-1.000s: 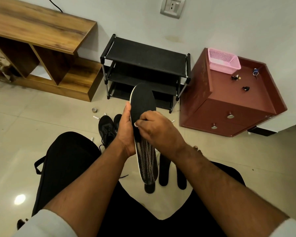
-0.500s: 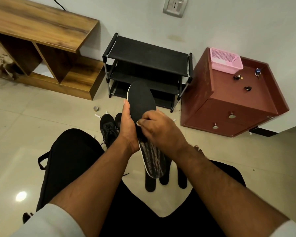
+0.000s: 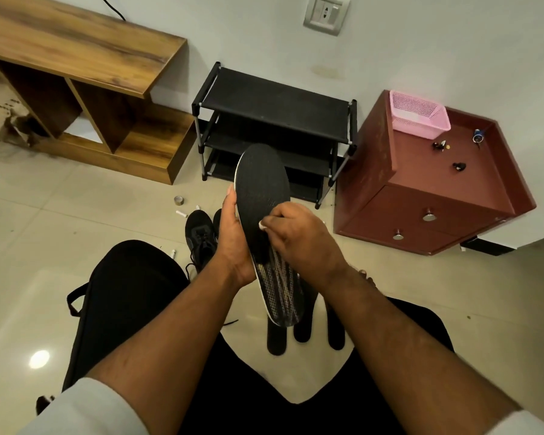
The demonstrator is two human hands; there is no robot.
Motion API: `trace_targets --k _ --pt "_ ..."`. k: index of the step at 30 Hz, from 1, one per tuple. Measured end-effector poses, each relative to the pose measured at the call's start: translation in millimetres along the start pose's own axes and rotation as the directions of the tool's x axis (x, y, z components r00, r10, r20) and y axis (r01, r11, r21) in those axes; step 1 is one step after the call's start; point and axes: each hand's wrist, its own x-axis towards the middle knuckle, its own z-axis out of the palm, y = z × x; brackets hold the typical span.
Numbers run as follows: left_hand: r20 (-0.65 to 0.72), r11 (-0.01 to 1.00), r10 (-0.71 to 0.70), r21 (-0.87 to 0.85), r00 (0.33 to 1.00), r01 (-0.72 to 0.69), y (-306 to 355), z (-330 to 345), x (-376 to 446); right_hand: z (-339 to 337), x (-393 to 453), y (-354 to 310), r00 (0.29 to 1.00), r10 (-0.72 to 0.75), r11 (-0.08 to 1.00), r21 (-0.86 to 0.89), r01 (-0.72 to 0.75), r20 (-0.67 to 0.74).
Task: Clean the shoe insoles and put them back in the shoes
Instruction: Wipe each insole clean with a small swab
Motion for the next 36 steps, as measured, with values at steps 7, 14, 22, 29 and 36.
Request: trace_targets --k 7,14,22,29,36 --pt "0.134 0.998 -0.054 -0.005 0.989 0.055 -2.1 0.3 -3.1 -5.6 -0.2 3.8 0.999 0.035 0.999 0.009 -0.035 -0.035" --pt "0.134 0.997 -0.068 -0.03 0.989 0.072 -0.4 -1.4 5.2 -3.2 -20.7 -1.5 0.999 0.02 0.999 0.032 -0.021 0.026" --pt "0.164 0.995 -0.087 -0.032 0.983 0.093 -2.8 2.8 -2.1 -14.6 1.8 13.8 0.998 0.027 0.999 -0.031 -0.026 0.051" --pt "0.153 0.995 -0.091 -0.031 0.984 0.097 0.5 1.7 2.1 -8.7 -27.6 -2.0 0.993 -0.005 0.999 0.047 0.0 0.12" --pt "0.158 0.996 -0.071 -0.035 0.985 0.078 -3.6 4.4 -1.9 -10.6 -5.2 11.9 0.998 0.026 1.0 -0.018 -0.025 0.065"
